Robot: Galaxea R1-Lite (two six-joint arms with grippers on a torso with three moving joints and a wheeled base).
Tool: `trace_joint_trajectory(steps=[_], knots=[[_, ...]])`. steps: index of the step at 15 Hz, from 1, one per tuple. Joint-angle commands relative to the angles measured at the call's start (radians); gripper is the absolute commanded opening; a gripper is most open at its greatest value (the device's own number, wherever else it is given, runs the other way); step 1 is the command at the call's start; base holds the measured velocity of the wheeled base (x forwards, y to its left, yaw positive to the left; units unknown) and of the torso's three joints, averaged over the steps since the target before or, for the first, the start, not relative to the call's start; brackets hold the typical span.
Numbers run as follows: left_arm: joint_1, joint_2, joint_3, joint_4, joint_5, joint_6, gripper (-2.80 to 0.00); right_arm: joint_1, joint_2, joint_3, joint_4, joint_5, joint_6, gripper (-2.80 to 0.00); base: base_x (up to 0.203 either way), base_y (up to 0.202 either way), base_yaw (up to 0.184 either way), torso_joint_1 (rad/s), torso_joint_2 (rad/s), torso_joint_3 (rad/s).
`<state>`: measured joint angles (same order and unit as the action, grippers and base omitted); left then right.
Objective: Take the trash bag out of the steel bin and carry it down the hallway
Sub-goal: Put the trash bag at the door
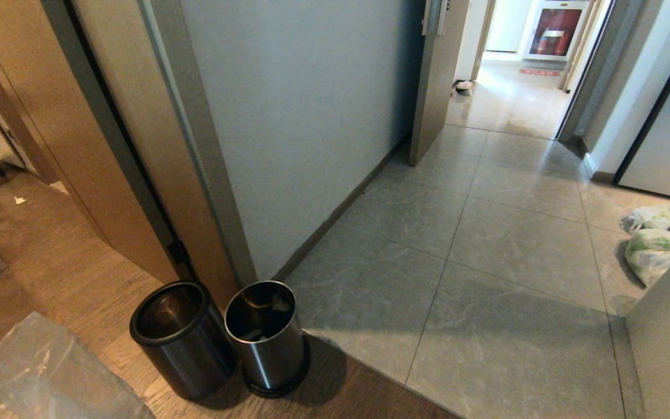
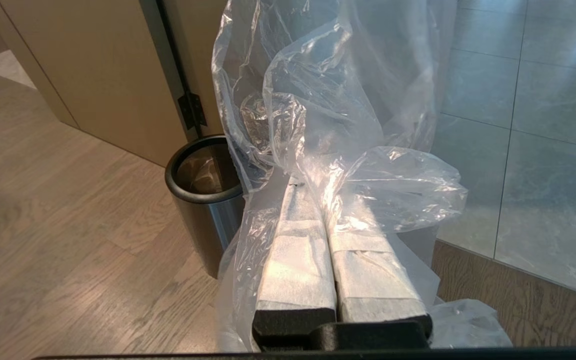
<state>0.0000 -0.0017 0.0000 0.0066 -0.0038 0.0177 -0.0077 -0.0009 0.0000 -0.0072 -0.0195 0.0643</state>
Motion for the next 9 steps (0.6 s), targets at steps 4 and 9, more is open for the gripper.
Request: trace_joint_trajectory(steps=[4, 9], knots=[[0.0, 0.002, 0.0, -0.002, -0.002, 0.004, -2.8, 0.0, -0.001, 0.002, 0.0, 0.0, 0.0, -2.8, 0.0, 0.0, 0.0, 0.0, 0.0, 0.0], [0.0, 0.002, 0.0, -0.002, -0.001, 0.004, -2.8, 0.0, -0.001, 0.002, 0.004, 0.001, -0.015, -2.8, 0.0, 0.0, 0.0, 0.0, 0.0, 0.0]])
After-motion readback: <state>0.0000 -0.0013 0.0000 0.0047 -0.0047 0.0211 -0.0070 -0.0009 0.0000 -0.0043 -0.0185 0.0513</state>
